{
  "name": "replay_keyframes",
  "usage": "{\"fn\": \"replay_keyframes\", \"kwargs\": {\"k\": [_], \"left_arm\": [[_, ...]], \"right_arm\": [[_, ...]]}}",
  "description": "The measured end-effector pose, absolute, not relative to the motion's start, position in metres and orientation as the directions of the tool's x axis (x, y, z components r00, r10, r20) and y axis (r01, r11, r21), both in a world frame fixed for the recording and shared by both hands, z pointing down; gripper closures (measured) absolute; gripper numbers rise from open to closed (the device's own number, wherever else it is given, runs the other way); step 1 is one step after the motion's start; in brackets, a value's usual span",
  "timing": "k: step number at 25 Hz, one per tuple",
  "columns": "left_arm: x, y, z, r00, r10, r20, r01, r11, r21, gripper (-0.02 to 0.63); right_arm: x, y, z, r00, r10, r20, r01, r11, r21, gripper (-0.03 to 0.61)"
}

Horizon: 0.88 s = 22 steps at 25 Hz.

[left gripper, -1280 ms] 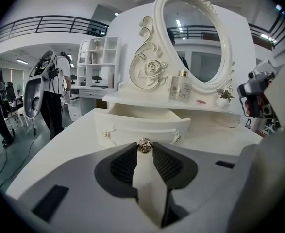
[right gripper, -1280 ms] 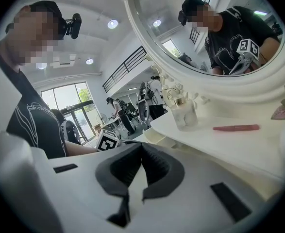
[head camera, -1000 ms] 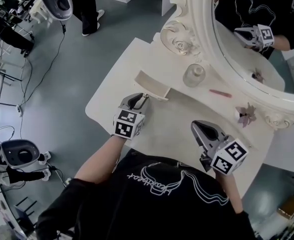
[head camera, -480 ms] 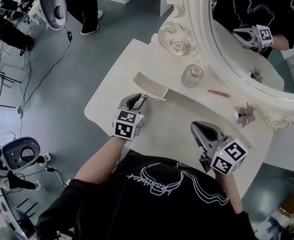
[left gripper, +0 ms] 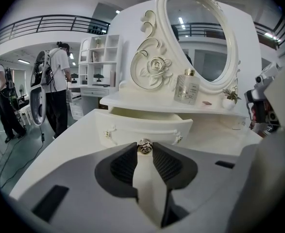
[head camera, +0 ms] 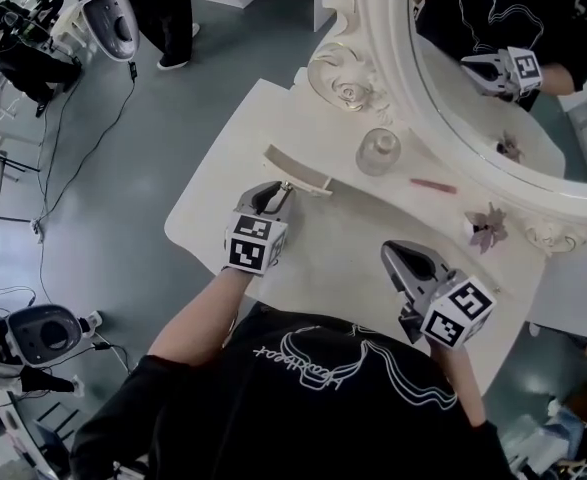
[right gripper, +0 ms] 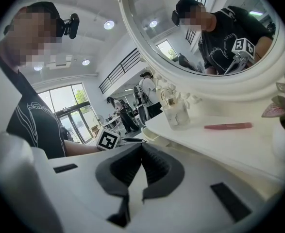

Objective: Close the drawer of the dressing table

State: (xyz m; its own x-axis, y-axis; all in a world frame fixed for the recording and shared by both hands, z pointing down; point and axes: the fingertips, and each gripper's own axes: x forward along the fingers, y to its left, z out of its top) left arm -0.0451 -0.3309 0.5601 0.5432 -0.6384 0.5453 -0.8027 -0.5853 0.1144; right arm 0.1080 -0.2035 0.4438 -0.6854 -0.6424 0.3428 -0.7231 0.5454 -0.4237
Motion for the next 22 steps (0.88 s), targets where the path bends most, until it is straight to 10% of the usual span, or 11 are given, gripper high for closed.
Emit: {"fn": "replay_keyframes", "kwargs": {"k": [22], "left_arm": [[-0.021,-0.364,0.560,0.542,-0.648,0.536,-0.809,-0.574,0.124,0.512]], "right_arm": [[0.133,-0.205,0.458,-0.645,-0.681,0.347,-0.751,0.479,-0.455,0.574]]}}
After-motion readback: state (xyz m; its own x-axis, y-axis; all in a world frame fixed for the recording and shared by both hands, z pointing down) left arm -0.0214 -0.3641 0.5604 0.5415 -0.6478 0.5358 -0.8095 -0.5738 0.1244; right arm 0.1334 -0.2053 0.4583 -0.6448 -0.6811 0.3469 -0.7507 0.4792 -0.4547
